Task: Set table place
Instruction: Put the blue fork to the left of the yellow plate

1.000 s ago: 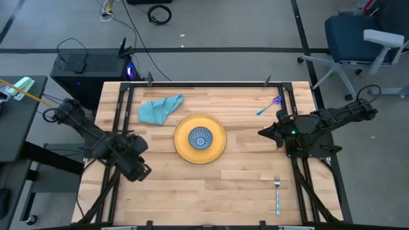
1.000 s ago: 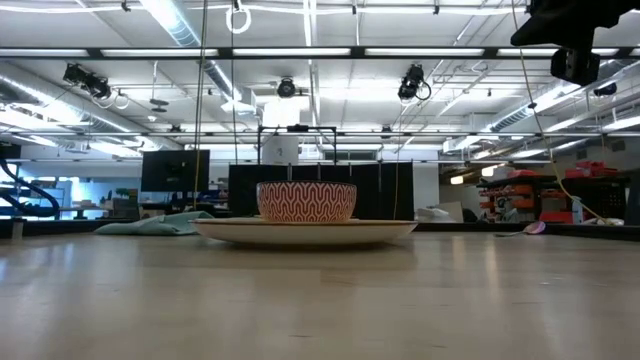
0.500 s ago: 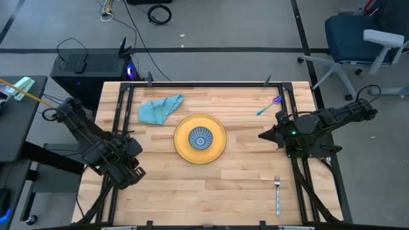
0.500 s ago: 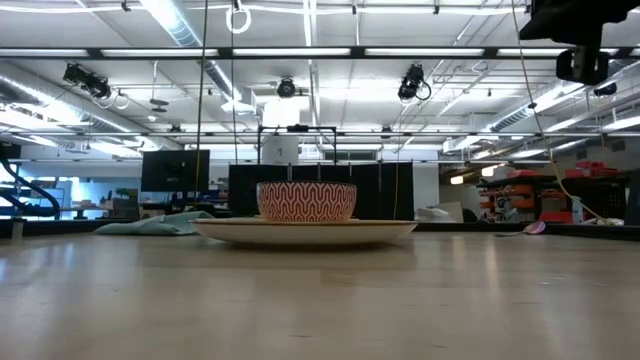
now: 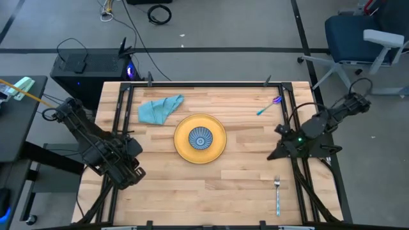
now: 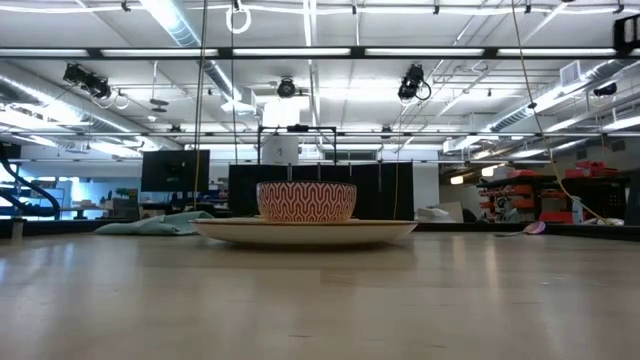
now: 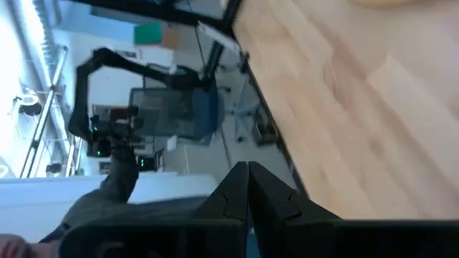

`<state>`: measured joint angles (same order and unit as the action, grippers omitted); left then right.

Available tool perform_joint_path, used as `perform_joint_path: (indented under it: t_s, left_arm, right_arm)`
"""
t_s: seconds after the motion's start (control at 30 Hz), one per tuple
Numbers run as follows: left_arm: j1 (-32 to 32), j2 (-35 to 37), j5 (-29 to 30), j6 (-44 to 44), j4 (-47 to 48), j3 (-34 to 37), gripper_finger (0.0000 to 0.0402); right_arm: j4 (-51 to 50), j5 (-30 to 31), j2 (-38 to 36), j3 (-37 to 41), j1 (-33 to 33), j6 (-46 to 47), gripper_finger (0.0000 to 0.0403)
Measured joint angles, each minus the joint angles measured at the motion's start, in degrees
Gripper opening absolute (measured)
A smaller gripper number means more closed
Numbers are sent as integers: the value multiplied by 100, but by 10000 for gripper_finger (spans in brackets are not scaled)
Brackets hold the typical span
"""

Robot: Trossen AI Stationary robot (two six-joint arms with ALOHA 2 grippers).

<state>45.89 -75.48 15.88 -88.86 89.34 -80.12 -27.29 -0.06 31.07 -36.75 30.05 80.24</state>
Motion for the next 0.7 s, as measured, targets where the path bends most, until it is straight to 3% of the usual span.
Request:
perform_joint_path:
  t_s: [0.47, 0.7]
  left_arm:
    - [0, 0, 234, 8, -39, 0, 78]
    - [0, 0, 393, 9, -41, 0, 77]
  right_arm:
    - [-1109, 131, 1522, 0, 2218, 3616, 17]
    - [-1811, 129, 2543, 0, 3156, 4828, 17]
